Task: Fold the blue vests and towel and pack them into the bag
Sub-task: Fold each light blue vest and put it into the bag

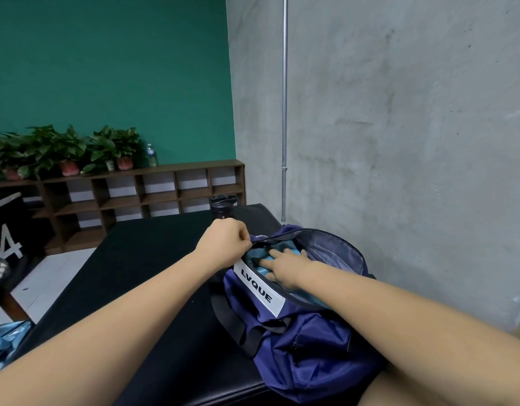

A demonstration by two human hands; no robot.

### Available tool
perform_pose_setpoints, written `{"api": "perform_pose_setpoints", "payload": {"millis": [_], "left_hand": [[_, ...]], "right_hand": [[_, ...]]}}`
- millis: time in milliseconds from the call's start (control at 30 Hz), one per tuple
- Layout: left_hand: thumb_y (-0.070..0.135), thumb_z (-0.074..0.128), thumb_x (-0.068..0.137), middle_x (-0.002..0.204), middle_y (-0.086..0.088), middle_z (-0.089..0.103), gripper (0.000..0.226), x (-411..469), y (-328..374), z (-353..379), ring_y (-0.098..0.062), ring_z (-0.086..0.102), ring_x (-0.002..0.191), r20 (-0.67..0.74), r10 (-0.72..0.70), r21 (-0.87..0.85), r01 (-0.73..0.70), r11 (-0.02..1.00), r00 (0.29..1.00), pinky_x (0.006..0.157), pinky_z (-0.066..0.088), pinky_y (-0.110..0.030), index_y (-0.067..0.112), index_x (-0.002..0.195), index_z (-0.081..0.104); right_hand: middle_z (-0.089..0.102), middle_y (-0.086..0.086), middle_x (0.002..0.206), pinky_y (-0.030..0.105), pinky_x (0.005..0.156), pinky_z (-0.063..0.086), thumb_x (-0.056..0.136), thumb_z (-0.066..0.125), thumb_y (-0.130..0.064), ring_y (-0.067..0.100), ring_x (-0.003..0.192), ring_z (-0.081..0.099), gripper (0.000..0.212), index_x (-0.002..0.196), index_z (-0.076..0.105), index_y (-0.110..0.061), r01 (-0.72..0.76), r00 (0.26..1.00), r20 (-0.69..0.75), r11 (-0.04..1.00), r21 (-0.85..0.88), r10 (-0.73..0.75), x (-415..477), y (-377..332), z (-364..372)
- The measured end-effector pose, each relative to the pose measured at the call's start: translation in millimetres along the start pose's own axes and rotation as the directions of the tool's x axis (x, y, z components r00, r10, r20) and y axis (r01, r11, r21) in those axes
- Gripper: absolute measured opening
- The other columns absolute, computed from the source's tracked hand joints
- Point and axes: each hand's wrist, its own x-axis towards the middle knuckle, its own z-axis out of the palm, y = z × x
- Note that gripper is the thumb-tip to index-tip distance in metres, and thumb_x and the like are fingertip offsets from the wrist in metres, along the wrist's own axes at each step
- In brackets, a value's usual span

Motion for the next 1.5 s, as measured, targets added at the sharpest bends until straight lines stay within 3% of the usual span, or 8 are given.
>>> {"api": "perform_pose_setpoints", "payload": {"millis": [200,433,600,767,900,1000,1167,1500], "left_hand": [[0.021,0.071,0.088,0.075,0.011,0.071,0.011,-5.2,-1.8,6.4,-0.012,0.067,0.080,0.034,-0.006,-0.013,0.006,1.000,0.999,0.070,0.053,-0.028,0.024,0.077,0.073],[0.020,0.072,0.087,0.074,0.012,0.070,0.010,-9.5,-8.1,8.3,-0.007,0.064,0.077,0.061,-0.028,-0.041,0.031,0.999,0.998,0.059,0.041,-0.016,0.023,0.077,0.073],[0.021,0.074,0.087,0.073,0.013,0.070,0.008,-14.0,-5.3,3.5,-0.002,0.063,0.074,0.069,-0.036,-0.059,0.040,0.997,0.997,0.056,0.039,-0.012,0.022,0.079,0.074],[0.036,0.073,0.092,0.076,0.010,0.072,0.018,-27.7,-14.5,-5.8,-0.008,0.066,0.074,0.069,-0.078,-0.114,0.085,0.990,0.995,0.064,0.050,-0.025,0.025,0.078,0.073],[0.055,0.066,0.097,0.070,0.015,0.071,0.033,-50.1,-39.9,-14.7,-0.004,0.064,0.068,0.072,-0.129,-0.180,0.140,0.974,0.989,0.060,0.046,-0.024,0.027,0.081,0.073],[0.057,0.067,0.096,0.072,0.017,0.071,0.033,-72.0,-67.9,-19.6,-0.008,0.067,0.069,0.085,-0.185,-0.204,0.199,0.959,0.979,0.064,0.053,-0.028,0.027,0.083,0.072],[0.055,0.067,0.098,0.079,0.010,0.076,0.033,-111.3,-116.3,-26.8,-0.015,0.073,0.075,0.102,-0.295,-0.253,0.311,0.916,0.950,0.063,0.055,-0.028,0.024,0.086,0.071],[0.052,0.067,0.096,0.075,0.011,0.075,0.031,-204.6,-216.2,-40.5,-0.010,0.071,0.071,0.047,-0.494,-0.216,0.492,0.844,0.868,0.074,0.059,-0.035,0.023,0.086,0.070]], "right_hand": [[0.042,0.013,0.154,0.070,0.108,0.034,0.110,0.047,-0.033,0.046,0.142,0.038,0.052,0.160,0.034,-0.037,-0.130,0.991,0.021,0.990,0.059,0.129,28.4,-6.5,5.4],[0.031,0.005,0.172,0.068,0.119,0.021,0.101,0.020,-0.078,0.041,0.155,0.030,0.074,0.165,0.028,-0.041,-0.098,0.995,0.016,0.957,0.272,0.097,31.7,2.9,6.7],[0.031,0.005,0.172,0.063,0.121,0.019,0.103,0.019,-0.076,0.039,0.155,0.030,0.072,0.164,0.032,-0.040,-0.093,0.996,0.037,0.959,0.268,0.086,27.8,4.6,6.1],[0.034,0.004,0.171,0.065,0.122,0.018,0.102,0.025,-0.076,0.038,0.155,0.031,0.068,0.158,0.040,-0.040,-0.060,0.998,-0.010,0.938,0.343,0.067,18.2,4.1,1.0],[0.051,0.007,0.159,0.045,0.121,0.033,0.107,0.036,-0.066,0.031,0.146,0.046,0.059,0.145,0.058,-0.026,0.065,0.994,-0.105,0.908,0.415,-0.023,-5.7,12.1,-22.7],[0.070,0.003,0.132,0.039,0.104,0.046,0.105,0.044,-0.064,0.029,0.125,0.061,0.050,0.121,0.071,-0.025,0.097,0.982,-0.184,0.926,0.364,-0.031,-27.8,7.3,-50.4],[0.060,-0.008,0.088,0.041,0.080,0.050,0.103,0.047,-0.061,0.024,0.094,0.062,0.040,0.079,0.059,-0.029,0.167,0.901,-0.434,0.919,0.356,0.005,-61.6,-43.4,-94.8],[0.056,-0.010,0.101,0.046,0.090,0.054,0.100,0.044,-0.070,0.017,0.095,0.061,0.044,0.094,0.063,-0.031,0.396,0.883,-0.421,0.814,0.425,-0.209,-39.6,-209.5,-58.6]]}}
